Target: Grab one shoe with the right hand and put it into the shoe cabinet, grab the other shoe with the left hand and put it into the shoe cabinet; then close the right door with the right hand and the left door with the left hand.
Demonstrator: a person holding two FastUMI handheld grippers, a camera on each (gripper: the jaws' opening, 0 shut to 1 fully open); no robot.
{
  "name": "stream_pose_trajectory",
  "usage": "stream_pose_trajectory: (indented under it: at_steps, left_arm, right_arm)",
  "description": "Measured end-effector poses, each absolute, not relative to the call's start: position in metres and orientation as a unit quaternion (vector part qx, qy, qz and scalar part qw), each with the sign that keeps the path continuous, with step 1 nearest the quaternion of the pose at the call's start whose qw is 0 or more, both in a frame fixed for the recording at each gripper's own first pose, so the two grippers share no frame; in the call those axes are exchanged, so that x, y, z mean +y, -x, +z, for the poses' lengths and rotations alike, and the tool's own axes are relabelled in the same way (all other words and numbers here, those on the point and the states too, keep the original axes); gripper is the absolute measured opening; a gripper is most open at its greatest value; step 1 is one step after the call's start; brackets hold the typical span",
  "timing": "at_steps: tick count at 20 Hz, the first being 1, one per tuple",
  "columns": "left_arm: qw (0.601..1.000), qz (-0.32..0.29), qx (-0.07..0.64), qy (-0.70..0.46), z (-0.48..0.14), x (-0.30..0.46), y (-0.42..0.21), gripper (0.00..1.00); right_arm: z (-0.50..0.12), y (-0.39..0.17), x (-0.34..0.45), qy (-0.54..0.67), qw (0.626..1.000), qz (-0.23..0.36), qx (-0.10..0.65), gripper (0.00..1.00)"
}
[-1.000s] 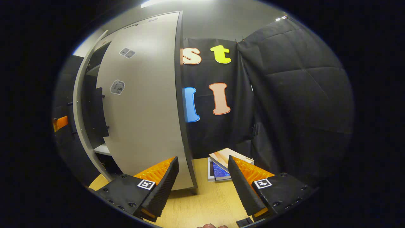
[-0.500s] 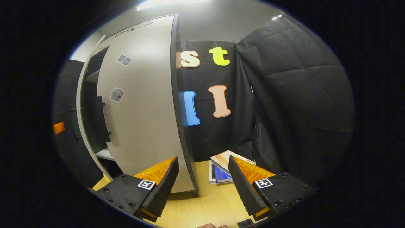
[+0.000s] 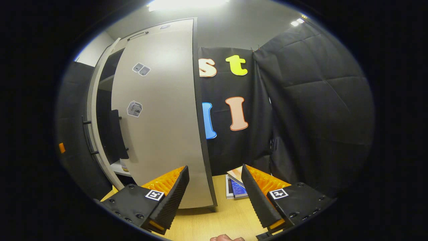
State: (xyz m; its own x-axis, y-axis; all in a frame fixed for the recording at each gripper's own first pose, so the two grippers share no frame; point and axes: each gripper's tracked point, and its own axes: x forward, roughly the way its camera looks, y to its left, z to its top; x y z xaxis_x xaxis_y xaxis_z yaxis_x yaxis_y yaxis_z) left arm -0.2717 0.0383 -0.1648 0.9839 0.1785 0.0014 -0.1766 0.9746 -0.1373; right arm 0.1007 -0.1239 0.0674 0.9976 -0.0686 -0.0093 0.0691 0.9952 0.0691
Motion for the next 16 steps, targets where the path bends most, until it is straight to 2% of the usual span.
stream_pose_trajectory:
  at_steps: [5,6,7,10,16]
  left_arm:
    - [0.989,0.127,0.002,0.081,-0.176,0.04,0.293,0.93]
    - [0.987,0.138,0.0,0.083,-0.176,0.04,0.298,0.93]
    - [0.985,0.147,-0.003,0.087,-0.177,0.038,0.301,0.93]
    - [0.981,0.15,-0.005,0.12,-0.178,0.019,0.305,0.94]
    - [0.985,0.136,0.014,0.109,-0.184,0.0,0.31,0.94]
  right_arm:
    - [0.047,-0.09,-0.118,-0.018,0.999,0.014,0.024,0.98]
    - [0.043,-0.087,-0.116,-0.015,0.999,0.028,0.029,0.93]
    - [0.038,-0.083,-0.115,-0.011,0.998,0.046,0.032,0.98]
    - [0.028,-0.074,-0.116,0.004,0.996,0.077,0.042,0.98]
    - [0.025,-0.057,-0.125,-0.003,0.996,0.077,0.046,0.98]
